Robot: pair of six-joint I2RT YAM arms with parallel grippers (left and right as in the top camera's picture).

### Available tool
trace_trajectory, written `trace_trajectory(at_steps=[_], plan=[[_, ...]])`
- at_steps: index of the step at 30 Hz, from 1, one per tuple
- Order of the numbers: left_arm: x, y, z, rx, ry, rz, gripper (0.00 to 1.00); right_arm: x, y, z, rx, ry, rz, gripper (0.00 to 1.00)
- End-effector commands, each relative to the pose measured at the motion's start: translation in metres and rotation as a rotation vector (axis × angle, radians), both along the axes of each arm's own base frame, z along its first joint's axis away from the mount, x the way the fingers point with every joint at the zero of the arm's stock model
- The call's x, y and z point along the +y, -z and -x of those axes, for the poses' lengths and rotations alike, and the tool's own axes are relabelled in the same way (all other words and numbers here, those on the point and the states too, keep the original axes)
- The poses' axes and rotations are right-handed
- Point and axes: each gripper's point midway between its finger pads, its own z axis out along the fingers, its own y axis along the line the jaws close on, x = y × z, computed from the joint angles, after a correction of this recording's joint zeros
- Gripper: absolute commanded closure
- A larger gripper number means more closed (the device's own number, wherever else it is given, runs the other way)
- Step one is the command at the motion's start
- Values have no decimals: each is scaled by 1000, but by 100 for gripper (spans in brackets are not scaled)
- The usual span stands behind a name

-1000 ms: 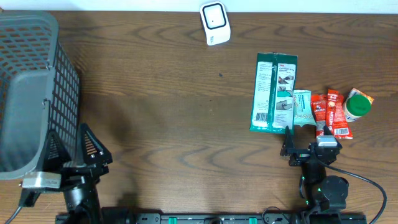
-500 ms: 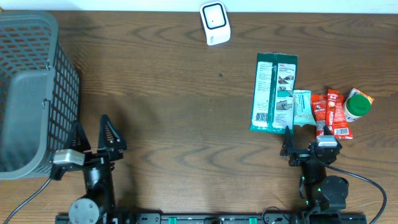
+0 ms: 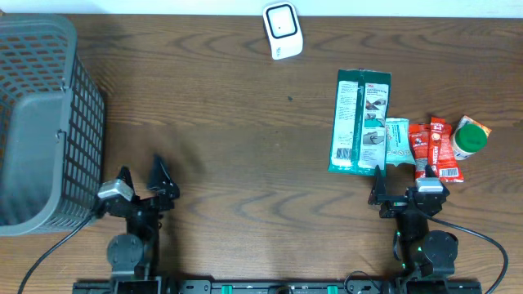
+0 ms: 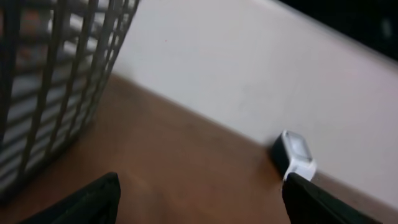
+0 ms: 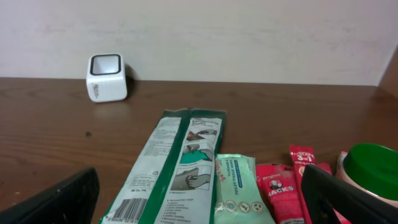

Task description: Scan the item barcode

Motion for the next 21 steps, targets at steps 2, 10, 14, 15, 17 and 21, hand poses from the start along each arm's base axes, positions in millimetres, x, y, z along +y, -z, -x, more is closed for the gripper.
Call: trace_trajectory(at_steps=[2,10,14,15,17,21], plan=[[-12,22,0,98,72,-131,16,-3,1,0,2,13,-14,1],[-23,30,1,134,146,-309,16,-3,1,0,2,13,-14,1],[-23,38,2,164,150,-307,16,-3,1,0,2,13,-14,1],[-23,40,2,171,151,-311,16,-3,1,0,2,13,-14,1],[-23,40,2,174,151,-314,16,-3,1,0,2,13,-14,1],[-23,40,2,175,151,-313,16,-3,1,0,2,13,-14,1]])
